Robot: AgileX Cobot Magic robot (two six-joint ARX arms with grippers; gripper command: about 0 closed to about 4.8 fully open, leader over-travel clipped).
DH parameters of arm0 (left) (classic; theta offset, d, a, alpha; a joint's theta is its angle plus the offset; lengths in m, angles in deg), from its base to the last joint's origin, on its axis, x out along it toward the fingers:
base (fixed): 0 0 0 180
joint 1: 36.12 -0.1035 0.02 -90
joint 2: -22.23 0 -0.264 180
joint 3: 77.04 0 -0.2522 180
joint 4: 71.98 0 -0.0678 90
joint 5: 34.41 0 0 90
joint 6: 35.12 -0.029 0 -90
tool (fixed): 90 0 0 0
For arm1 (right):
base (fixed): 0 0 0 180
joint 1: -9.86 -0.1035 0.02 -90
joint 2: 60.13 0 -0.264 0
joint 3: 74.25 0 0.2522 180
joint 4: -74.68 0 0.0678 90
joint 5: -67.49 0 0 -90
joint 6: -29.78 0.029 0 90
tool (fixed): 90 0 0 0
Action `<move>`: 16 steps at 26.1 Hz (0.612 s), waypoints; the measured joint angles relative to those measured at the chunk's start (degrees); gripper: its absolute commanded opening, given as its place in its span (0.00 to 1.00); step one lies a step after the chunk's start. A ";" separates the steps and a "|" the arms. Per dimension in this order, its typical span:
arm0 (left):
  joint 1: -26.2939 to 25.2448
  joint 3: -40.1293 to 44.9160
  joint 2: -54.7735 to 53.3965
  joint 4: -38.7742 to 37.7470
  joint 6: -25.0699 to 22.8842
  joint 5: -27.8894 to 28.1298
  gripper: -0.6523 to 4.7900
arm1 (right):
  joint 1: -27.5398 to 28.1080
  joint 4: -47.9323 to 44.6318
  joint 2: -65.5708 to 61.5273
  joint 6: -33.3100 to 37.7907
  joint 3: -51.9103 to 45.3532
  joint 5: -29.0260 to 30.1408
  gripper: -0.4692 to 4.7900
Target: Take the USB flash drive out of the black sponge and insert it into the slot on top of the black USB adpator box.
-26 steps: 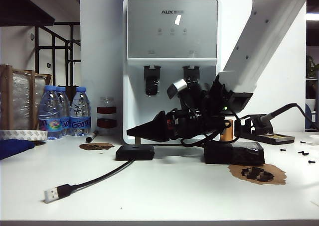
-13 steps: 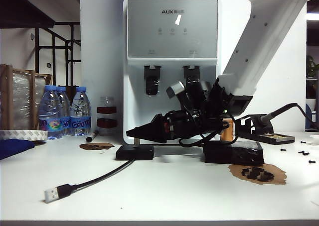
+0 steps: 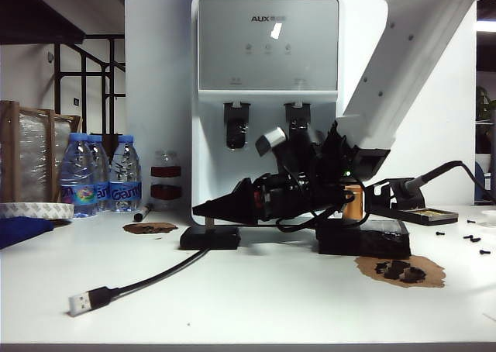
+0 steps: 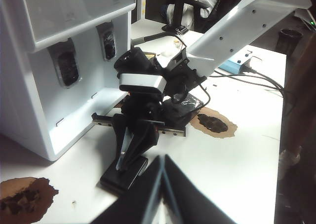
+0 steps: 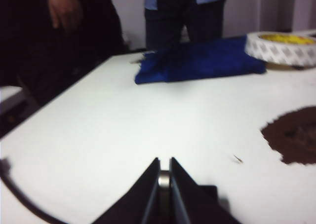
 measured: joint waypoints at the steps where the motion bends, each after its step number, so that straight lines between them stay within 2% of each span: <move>1: 0.00 0.00 0.00 -0.02 0.00 0.00 0.11 | -0.02 0.31 0.00 -0.39 0.00 -0.70 0.08; 5: 0.00 0.00 0.00 -0.02 0.00 0.00 0.11 | -0.17 0.02 0.02 -2.25 0.02 -2.95 0.08; 12: 0.37 0.00 0.00 -0.02 0.00 0.02 0.11 | -0.46 -0.44 0.02 -3.96 -0.09 -2.60 0.08; 16: 1.18 0.00 -0.02 -0.02 0.00 0.02 0.11 | -0.46 -4.79 0.13 -3.98 -2.99 -1.46 0.08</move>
